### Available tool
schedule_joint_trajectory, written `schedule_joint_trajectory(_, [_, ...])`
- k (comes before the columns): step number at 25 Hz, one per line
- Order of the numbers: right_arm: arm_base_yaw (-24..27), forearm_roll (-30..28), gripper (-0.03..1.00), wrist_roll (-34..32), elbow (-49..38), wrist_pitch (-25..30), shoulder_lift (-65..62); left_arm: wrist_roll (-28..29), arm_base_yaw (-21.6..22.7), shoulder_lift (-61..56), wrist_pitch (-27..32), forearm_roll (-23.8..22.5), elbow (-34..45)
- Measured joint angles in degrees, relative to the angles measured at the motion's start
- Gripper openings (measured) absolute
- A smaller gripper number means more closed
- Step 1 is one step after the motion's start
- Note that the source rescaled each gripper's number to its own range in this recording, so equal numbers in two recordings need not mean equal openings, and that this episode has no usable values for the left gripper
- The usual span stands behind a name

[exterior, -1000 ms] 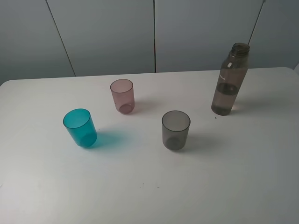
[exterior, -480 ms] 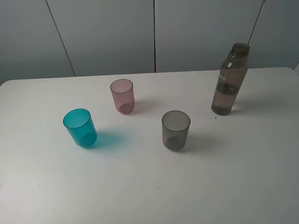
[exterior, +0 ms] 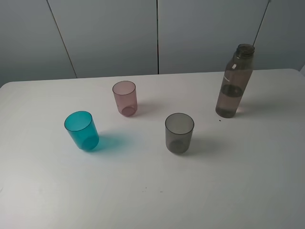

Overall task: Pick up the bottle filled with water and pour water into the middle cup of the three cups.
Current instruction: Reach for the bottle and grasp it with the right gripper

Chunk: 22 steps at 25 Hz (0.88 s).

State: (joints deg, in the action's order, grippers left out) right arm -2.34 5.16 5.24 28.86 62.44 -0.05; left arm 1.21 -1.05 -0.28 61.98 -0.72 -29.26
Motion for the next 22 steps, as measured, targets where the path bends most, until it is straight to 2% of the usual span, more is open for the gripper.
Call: schedule_joint_trajectory(22, [0.0, 0.9, 1.0, 0.0, 0.9, -0.3, 1.9, -0.3, 0.0, 0.0, 0.0, 0.0, 0.0])
